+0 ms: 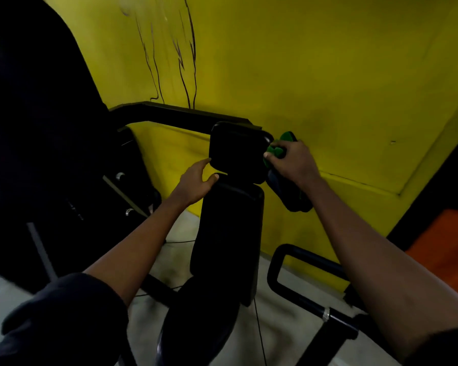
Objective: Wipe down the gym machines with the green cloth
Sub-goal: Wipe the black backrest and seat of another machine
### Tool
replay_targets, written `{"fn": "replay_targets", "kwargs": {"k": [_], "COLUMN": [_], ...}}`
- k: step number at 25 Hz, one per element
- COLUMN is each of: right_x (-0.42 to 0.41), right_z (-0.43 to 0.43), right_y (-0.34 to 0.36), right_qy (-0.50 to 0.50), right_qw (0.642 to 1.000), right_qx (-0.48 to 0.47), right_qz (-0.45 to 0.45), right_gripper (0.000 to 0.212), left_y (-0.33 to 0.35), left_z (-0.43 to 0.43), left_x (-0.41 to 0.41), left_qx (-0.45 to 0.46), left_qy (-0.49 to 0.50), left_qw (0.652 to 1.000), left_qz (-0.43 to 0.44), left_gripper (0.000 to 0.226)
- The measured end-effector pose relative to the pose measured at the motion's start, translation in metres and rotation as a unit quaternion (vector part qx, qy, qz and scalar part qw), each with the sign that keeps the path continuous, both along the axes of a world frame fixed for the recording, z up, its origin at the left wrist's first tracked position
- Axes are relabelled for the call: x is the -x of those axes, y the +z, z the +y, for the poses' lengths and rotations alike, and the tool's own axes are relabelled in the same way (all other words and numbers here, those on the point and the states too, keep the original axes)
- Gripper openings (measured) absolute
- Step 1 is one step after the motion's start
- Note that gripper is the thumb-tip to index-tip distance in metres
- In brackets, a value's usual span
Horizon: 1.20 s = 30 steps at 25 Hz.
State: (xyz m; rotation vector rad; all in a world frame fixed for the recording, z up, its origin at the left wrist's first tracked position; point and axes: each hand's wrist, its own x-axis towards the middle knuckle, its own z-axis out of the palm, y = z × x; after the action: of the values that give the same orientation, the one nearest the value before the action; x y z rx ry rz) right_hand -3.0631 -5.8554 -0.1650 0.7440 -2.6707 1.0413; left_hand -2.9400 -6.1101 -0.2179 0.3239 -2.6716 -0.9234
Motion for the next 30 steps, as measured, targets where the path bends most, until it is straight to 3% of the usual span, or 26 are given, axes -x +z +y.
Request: {"fn": "replay_targets", "kwargs": {"k": [6, 12, 17, 20, 25, 30], "right_x": [0.084, 0.155, 0.159, 0.158, 0.155, 0.152], "right_z": [-0.063, -0.127, -0.133, -0.146, -0.168, -0.109], "right_y": [0.005, -0.025, -0.047, -0.047, -0.04, -0.057], "right_qy": [-0.003, 0.021, -0.02, -0.028, -0.001, 0.029], "right_qw": [0.993, 0.954, 0.934, 0.915, 0.912, 0.902], "right_qx": [-0.067, -0.213, -0.188, -0.221, -0.253, -0.241], "right_qz": [0.093, 0.212, 0.303, 0.337, 0.324, 0.358], "right_gripper": [0.051, 0.048, 0.043, 0.041, 0.046, 0.06], "left_y": [-0.005, -0.053, -0.105, -0.116, -0.121, -0.124], "left_z": [-0.03, -0.068, -0.065, -0.063, -0.067, -0.079], "left_x": [0.086, 0.163, 0.176, 0.177, 0.171, 0.171], "left_qx": [0.037, 0.034, 0.039, 0.049, 0.073, 0.078], "left_qy": [0.003, 0.049, 0.04, 0.033, 0.02, -0.017], "left_qw": [0.999, 0.998, 0.995, 0.992, 0.991, 0.99], "left_qz": [0.034, 0.013, 0.084, 0.113, 0.109, 0.115], "left_gripper": [0.062, 0.069, 0.078, 0.081, 0.086, 0.086]}}
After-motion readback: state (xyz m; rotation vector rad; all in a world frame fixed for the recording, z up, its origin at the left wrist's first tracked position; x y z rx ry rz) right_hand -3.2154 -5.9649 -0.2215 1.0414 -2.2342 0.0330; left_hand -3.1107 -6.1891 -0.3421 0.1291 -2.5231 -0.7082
